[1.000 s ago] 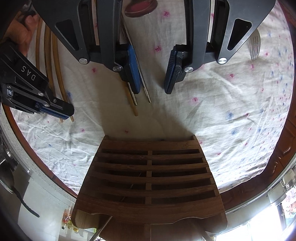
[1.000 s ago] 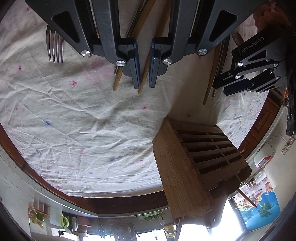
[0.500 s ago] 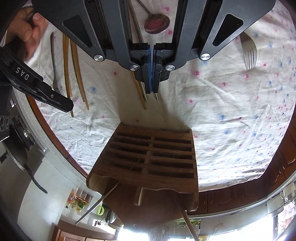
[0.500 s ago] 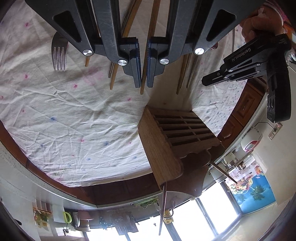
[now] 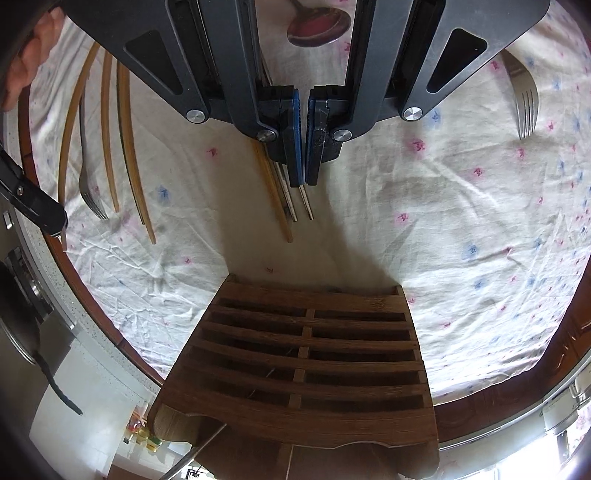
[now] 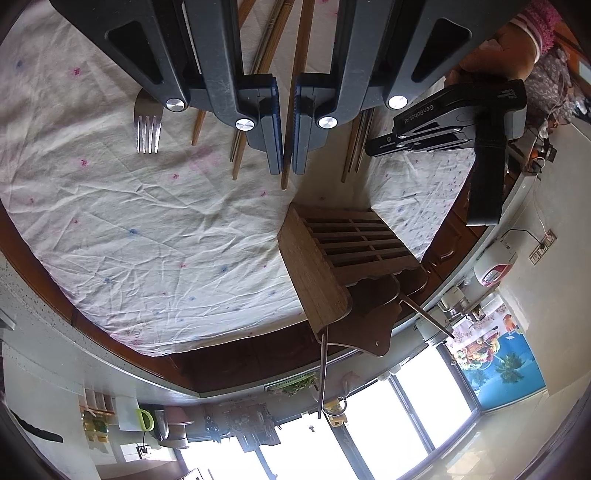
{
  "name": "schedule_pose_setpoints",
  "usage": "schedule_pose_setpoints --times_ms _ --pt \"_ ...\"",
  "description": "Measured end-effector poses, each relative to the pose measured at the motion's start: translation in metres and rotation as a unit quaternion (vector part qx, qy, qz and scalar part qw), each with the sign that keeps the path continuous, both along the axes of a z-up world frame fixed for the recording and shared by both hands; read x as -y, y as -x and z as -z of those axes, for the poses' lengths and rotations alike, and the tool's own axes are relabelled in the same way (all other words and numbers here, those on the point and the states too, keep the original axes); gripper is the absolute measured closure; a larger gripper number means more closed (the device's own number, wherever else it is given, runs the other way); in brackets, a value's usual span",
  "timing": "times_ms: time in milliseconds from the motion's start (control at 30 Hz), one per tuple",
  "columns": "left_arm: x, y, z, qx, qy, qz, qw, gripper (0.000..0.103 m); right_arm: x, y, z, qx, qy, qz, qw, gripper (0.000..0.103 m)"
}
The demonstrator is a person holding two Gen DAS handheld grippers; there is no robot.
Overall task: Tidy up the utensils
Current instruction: 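Grasp wooden chopsticks with the right tool while the left tool lifts its metal chopsticks, then carry both held chopsticks up over the wooden utensil holder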
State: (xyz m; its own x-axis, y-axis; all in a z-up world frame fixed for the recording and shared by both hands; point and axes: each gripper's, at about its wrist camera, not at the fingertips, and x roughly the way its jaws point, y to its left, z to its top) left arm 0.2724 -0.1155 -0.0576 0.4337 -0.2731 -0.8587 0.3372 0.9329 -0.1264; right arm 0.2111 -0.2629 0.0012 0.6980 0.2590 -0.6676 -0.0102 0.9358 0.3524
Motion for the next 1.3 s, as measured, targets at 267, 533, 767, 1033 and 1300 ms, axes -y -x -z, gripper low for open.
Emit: schedule_pose_setpoints --times_ms 267,533,767,1033,1300 --pt "0.007 -0.01 0.003 -0.021 0.0 0.015 0.9997 0.094 0.004 -0.003 0.0 0.004 -0.007 0.001 1.0 0.098" --pt "0.014 -0.012 0.004 -0.004 -0.012 0.019 0.9997 0.094 0.007 -0.006 0.005 0.001 -0.015 0.002 1.0 0.098" --pt "0.01 -0.005 0.0 0.003 0.013 0.013 0.9998 0.1 0.002 -0.005 -0.001 0.009 -0.016 -0.005 1.0 0.098" --pt "-0.021 0.035 -0.062 0.065 0.074 0.009 0.9951 0.1 0.0 0.009 -0.032 0.046 -0.014 -0.008 0.999 0.098" --pt "-0.055 0.073 -0.12 0.124 0.122 0.01 0.9847 0.1 -0.007 0.027 -0.071 0.094 -0.006 -0.013 0.995 0.098"
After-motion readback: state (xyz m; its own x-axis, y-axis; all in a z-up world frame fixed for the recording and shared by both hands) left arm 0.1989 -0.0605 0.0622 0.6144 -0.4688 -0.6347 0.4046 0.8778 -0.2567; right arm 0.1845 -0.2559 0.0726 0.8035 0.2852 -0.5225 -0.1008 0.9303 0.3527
